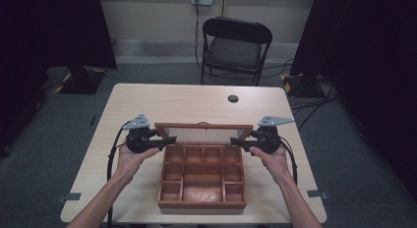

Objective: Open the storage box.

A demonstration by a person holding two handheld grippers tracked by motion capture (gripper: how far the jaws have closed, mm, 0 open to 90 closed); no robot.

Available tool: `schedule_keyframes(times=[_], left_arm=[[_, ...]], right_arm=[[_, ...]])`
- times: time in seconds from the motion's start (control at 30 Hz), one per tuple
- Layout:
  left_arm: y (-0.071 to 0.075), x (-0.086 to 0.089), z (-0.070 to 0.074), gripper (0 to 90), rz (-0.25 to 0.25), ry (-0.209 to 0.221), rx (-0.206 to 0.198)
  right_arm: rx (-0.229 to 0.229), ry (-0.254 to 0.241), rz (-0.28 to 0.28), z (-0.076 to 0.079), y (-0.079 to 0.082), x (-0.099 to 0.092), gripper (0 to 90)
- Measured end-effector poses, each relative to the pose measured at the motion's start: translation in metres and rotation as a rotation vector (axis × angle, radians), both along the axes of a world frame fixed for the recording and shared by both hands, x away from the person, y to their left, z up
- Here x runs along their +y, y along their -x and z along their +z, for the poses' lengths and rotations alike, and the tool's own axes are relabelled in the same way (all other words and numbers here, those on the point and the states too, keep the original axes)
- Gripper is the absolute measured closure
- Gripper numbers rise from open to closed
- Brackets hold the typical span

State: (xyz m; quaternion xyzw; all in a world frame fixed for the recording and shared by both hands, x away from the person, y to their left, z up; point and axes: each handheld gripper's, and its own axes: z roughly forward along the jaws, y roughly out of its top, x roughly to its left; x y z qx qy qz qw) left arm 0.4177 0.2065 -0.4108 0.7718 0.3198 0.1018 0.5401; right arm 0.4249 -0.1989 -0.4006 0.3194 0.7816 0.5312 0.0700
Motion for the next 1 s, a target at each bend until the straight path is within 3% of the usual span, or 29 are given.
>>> schedule_keyframes(times=[0.37, 0.67, 1.0], left_arm=[[-0.007, 0.001, -0.002, 50.0, 0.015, 0.009, -0.011], [-0.014, 0.002, -0.007, 50.5, 0.031, 0.03, 0.02], [-0.021, 0.001, -0.007, 54.0, 0.038, 0.001, 0.01]], right_arm=[[-0.01, 0.005, -0.033, -0.004, -0.006, 0.001, 50.0], [-0.006, -0.015, -0.05, -0.007, -0.013, 0.001, 51.0], [-0.007, -0.022, -0.065, -0.009, -0.021, 0.002, 52.1]])
